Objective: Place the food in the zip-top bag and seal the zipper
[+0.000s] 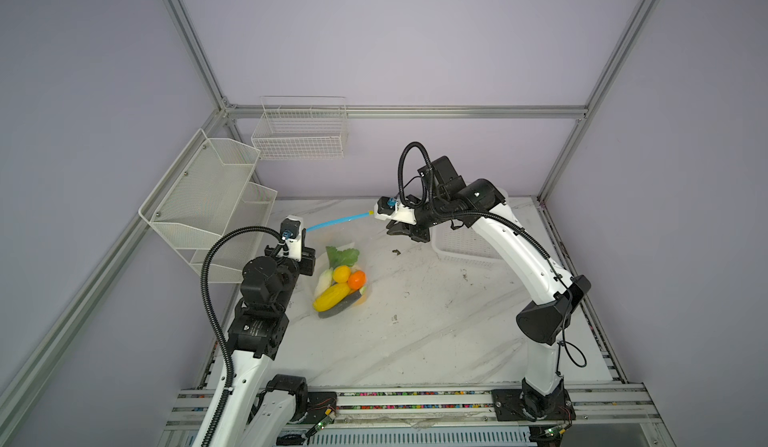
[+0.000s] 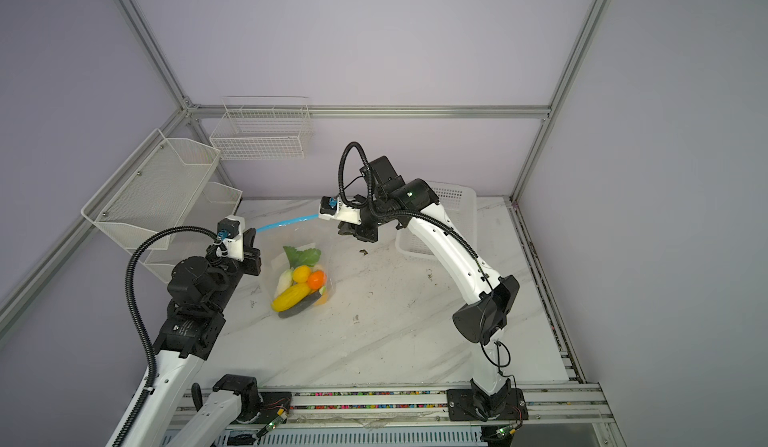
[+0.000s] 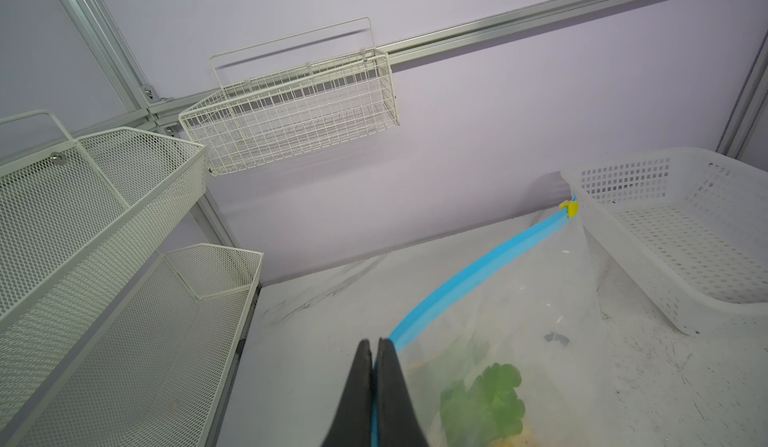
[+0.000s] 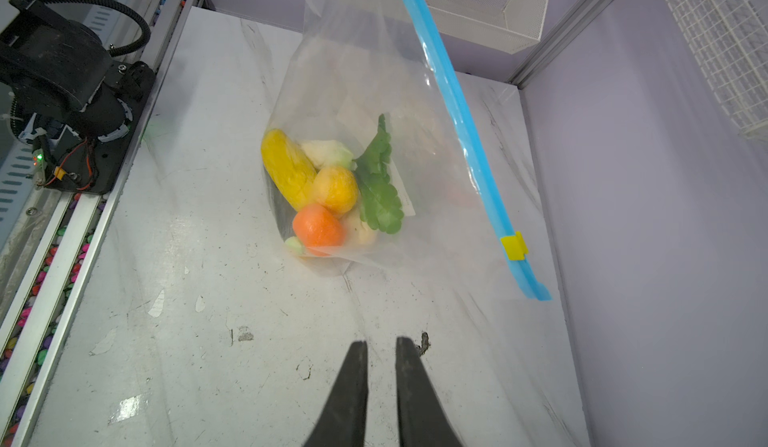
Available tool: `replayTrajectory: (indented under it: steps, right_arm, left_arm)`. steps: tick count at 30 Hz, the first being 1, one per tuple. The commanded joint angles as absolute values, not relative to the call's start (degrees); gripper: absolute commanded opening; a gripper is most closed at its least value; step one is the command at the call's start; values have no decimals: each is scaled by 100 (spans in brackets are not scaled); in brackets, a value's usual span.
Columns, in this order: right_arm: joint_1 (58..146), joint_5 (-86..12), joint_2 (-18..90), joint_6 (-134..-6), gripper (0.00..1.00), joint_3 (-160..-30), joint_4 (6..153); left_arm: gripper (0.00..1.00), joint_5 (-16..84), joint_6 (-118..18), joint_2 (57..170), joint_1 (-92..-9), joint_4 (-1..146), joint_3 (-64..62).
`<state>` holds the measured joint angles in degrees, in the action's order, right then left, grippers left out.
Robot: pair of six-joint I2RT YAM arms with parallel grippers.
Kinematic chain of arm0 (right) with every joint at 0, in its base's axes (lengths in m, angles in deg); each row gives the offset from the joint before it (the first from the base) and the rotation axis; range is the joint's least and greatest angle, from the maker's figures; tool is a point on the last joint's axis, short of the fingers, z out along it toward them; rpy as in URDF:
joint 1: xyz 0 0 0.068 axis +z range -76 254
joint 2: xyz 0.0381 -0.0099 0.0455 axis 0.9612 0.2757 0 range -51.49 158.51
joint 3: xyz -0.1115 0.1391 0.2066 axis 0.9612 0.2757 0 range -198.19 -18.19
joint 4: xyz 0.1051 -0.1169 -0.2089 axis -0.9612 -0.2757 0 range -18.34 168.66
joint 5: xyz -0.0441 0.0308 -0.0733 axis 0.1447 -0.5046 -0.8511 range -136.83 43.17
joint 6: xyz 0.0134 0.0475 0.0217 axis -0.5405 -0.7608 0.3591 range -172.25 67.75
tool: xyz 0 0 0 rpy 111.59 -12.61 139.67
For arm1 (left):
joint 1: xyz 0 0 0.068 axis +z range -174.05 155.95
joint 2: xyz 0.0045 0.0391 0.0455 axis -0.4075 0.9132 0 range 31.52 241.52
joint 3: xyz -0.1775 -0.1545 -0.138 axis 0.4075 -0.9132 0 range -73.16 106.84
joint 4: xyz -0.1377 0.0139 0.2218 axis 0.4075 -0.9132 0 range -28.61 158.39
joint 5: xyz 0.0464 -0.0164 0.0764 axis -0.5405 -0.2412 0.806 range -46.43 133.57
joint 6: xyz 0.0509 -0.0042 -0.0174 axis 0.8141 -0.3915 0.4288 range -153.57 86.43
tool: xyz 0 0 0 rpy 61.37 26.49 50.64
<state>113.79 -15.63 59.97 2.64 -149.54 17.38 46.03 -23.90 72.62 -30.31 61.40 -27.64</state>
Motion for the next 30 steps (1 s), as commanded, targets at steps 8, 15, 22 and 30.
replayTrajectory:
  steps: [8, 15, 22, 30]
  right_arm:
    - [11320, -1520, 6057, 259, 18, -14918, 1652]
    - [11290, -1335, 6145, 293, 22, -14911, 1737]
    - [10996, -1117, 6239, 409, 34, -14973, 1807]
    - [10786, -955, 6403, 629, 64, -15226, 1728]
  left_arm:
    - [0, 4559, -2336, 7214, -2958, 6490, -2780]
    - [0, 3288, -2302, 7137, -2958, 6842, -2864]
    - [0, 2504, -2185, 6951, -2960, 6894, -2806]
    - [0, 1967, -1934, 6748, -2958, 6658, -2779]
